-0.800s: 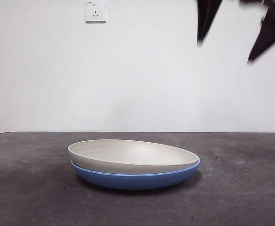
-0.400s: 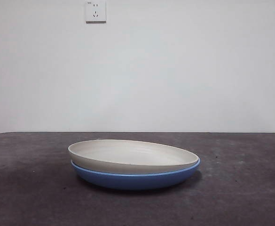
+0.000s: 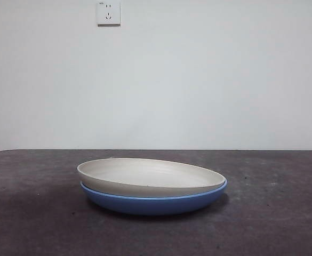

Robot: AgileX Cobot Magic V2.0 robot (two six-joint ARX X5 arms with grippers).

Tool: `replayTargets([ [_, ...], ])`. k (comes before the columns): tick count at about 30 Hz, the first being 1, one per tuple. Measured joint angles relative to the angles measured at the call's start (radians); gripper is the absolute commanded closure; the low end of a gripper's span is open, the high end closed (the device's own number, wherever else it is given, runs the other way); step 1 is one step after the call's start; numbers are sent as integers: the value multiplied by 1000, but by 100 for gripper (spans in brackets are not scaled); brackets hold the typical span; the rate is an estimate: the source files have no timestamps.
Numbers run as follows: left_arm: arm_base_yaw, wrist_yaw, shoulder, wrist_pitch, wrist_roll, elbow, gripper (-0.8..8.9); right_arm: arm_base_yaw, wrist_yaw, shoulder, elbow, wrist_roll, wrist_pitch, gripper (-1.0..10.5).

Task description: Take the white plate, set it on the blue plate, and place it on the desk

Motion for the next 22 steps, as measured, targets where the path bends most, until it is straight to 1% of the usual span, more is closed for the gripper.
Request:
replayTargets([
  [4, 0, 0, 0, 0, 0, 0, 218, 0, 0, -64, -87, 0, 2, 379],
  [7, 0, 0, 0, -1, 0, 0, 218, 0, 0, -90, -139, 1, 35, 379],
  [15, 0, 0, 0, -1, 0, 0, 220, 0, 0, -97, -146, 3, 72, 379],
  [17, 0, 0, 0, -1, 0, 0, 239, 0, 0, -97, -146, 3, 82, 395],
  [18, 0, 0, 0, -1, 0, 0, 293, 0, 0, -97, -146, 3, 85, 450],
  [20, 0, 0, 0, -1, 1, 0, 588, 0, 0, -97, -146, 5, 85, 740],
  [21, 0, 0, 0, -2, 0, 0, 747, 0, 0, -97, -146, 7, 85, 907],
  [22, 0, 0, 0, -5, 0, 0, 801, 0, 0, -97, -146, 7, 85, 940],
])
